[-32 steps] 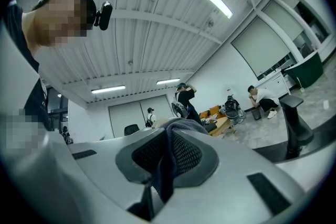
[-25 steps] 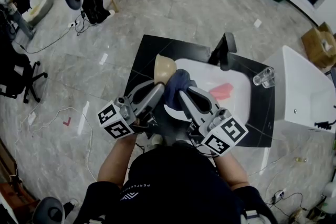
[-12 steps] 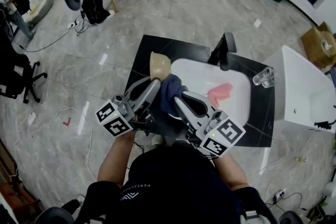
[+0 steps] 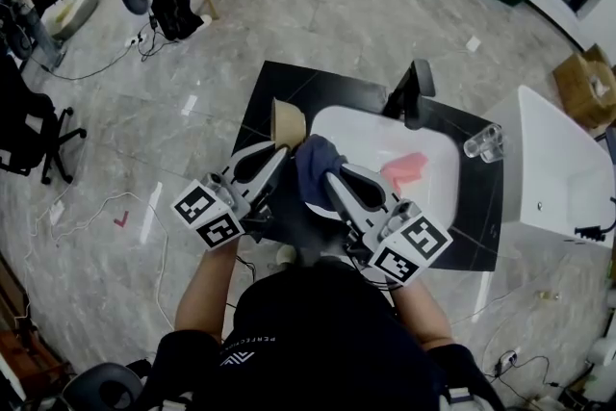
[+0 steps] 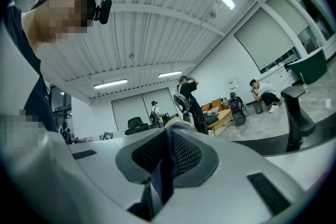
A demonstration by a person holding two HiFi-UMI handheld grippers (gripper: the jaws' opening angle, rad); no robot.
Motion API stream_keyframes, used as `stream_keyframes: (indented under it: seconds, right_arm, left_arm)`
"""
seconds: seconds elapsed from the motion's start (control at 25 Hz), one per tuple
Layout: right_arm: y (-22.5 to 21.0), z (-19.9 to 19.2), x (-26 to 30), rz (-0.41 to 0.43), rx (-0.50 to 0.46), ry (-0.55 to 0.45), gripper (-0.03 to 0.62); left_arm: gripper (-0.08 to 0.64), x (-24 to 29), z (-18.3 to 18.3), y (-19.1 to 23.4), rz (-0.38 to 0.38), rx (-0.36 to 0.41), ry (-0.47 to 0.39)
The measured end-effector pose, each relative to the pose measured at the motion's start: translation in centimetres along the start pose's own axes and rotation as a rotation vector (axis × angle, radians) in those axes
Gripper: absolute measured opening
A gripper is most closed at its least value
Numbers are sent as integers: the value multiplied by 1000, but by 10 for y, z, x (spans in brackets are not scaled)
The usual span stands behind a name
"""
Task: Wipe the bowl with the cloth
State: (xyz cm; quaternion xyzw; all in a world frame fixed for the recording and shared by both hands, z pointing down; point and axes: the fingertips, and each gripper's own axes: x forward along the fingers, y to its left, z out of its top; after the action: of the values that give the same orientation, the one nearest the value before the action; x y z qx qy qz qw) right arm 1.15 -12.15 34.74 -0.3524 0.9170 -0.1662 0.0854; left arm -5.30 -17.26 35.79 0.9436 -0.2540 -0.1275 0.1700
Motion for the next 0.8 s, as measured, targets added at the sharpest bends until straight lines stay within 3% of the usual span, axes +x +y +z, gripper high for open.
stream_keyframes:
  seconds: [0.48,0.8]
  right_arm:
    - [-8,-8,6,-5,21,23,57]
    - [-26,-25,14,-61,36,75,57]
  left_arm:
    - [20,-9,-21,5,88,92,89]
    - [20,-27,-54,24,193,276,320]
